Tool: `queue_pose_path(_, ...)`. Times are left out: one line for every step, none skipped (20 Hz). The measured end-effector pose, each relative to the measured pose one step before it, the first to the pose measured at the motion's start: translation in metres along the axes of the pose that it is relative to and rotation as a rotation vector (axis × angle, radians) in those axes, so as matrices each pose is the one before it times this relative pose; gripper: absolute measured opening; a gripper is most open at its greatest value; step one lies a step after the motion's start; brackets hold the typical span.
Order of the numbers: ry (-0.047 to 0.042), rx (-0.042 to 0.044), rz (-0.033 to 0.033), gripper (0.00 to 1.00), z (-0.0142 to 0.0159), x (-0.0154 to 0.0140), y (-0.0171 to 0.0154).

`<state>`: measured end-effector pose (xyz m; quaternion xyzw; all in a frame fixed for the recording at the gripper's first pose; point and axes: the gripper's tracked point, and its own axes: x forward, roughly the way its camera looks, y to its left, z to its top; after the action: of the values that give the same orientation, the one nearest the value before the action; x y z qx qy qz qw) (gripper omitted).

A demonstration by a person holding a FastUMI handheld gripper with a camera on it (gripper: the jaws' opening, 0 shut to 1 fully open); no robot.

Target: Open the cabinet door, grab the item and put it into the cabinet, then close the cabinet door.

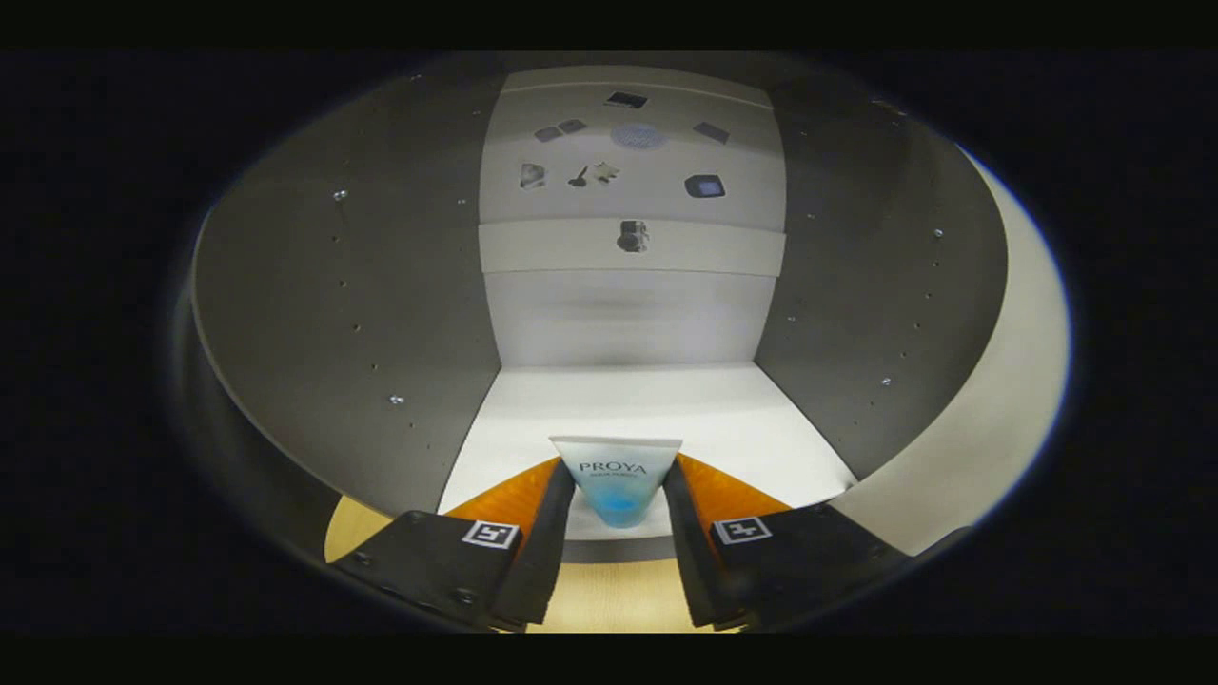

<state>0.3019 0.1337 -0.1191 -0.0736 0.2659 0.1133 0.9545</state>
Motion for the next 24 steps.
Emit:
queue_pose_path(-0.01068, 0.00248, -0.00387, 0.61, 0.00316, 0.00019, -0.00091)
queue_pose_path(0.00313, -0.00316, -0.00883, 0.6, -0.0011, 0.00112, -0.00181)
queue_pose_path(-0.00651, 0.00045, -0.00993, 0.6, 0.00142, 0.00172, -0.0031)
queue_pose_path(-0.00627, 0.00204, -0.00856, 0.63, 0.00163, -0.00072, -0.00186)
queue_pose_path(-0.00642, 0.00206, -0.00838, 0.66, 0.00155, -0.00214, -0.00119)
queue_pose_path(-0.01452, 0.00723, 0.00285, 0.69, 0.00099, -0.00312, 0.00113)
queue_pose_path(-0.01183, 0.00646, 0.00506, 0.7, 0.00086, -0.00394, 0.00212)
queue_pose_path(-0.01289, 0.00355, -0.00355, 0.71, 0.00031, -0.00473, 0.00061)
queue_pose_path(-0.01699, -0.00001, -0.00409, 0.73, -0.00048, -0.00657, 0.00097)
queue_pose_path(-0.01855, -0.00215, -0.00513, 0.81, 0.00048, -0.00673, 0.00128)
queue_pose_path(-0.02087, -0.00189, 0.0078, 0.89, 0.00076, -0.00893, 0.00356)
queue_pose_path(-0.02016, 0.00143, 0.00642, 0.93, 0.00041, -0.00982, 0.0037)
queue_pose_path(-0.01996, 0.00028, 0.00462, 0.93, 0.00088, -0.01274, 0.00231)
queue_pose_path(-0.02108, -0.00146, -0.00532, 0.96, 0.00191, -0.01213, 0.00009)
queue_pose_path(-0.02858, 0.00518, -0.00627, 0.99, 0.00148, -0.01495, 0.00093)
queue_pose_path(-0.03004, 0.01064, 0.00077, 0.99, 0.00244, -0.01341, 0.00166)
queue_pose_path(-0.02072, 0.00798, 0.00395, 1.0, -0.00038, -0.01539, 0.00231)
queue_pose_path(-0.01521, 0.00558, 0.00149, 1.0, -0.00159, -0.01499, 0.00076)
queue_pose_path(-0.01572, 0.00414, -0.00454, 0.99, -0.00176, -0.0156, -0.00118)
queue_pose_path(-0.01628, 0.00522, -0.01599, 0.99, -0.00207, -0.01623, -0.00324)
queue_pose_path(-0.01559, 0.00931, -0.00465, 1.0, -0.00145, -0.01661, -0.00152)
queue_pose_path(-0.01103, 0.00408, -0.00491, 0.99, -0.00266, -0.01631, -0.00242)
queue_pose_path(-0.00786, 0.00335, -0.00763, 0.99, -0.00301, -0.01468, -0.00411)
queue_pose_path(-0.00412, 0.00329, -0.01061, 0.99, -0.0036, -0.01341, -0.00556)
